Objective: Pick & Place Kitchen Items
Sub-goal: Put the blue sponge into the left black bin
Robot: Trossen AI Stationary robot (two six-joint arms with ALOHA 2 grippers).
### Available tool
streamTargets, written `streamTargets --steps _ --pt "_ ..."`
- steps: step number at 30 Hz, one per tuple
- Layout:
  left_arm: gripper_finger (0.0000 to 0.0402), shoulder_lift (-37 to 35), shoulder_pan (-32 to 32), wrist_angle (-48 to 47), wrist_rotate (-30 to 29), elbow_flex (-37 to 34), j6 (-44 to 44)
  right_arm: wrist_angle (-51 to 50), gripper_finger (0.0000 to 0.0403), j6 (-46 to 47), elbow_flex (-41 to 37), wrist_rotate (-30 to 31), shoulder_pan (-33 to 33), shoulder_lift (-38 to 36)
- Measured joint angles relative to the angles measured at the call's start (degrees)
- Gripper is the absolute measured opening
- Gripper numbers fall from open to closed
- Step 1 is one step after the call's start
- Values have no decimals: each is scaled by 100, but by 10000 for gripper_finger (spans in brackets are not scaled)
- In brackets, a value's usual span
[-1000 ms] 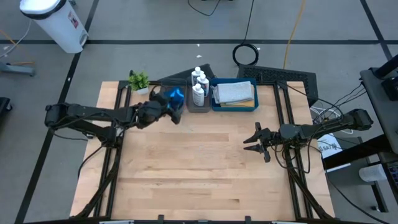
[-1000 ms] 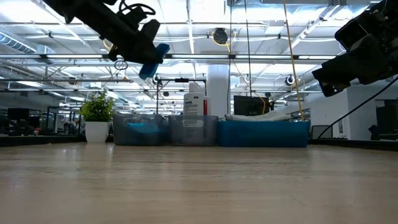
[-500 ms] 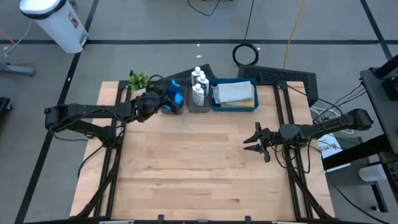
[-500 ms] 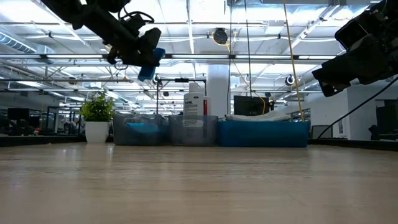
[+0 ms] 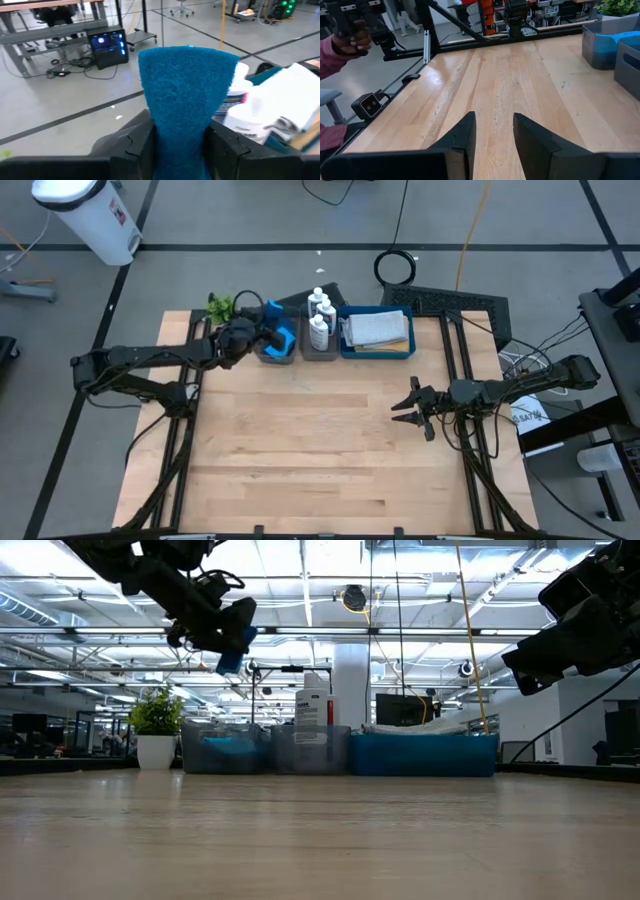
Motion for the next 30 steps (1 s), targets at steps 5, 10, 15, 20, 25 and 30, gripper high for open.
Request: streamTargets --steps 5,10,15,20,25,30 --pt "141 2 201 -3 -1 0 -28 -1 100 -1 2 0 -1 -1" --pt "141 9 304 -4 0 0 -62 -1 100 -44 2 0 -1 -1" --pt "141 286 321 14 0 -2 -133 0 100 -44 1 0 0 -2" --pt "141 804 425 160 8 -2 -149 0 100 -37 2 0 0 0" --pt "141 1328 498 300 9 -2 -215 1 100 -41 1 0 -1 -2" --pt "141 1718 497 344 48 -2 -350 0 100 -42 2 0 0 0"
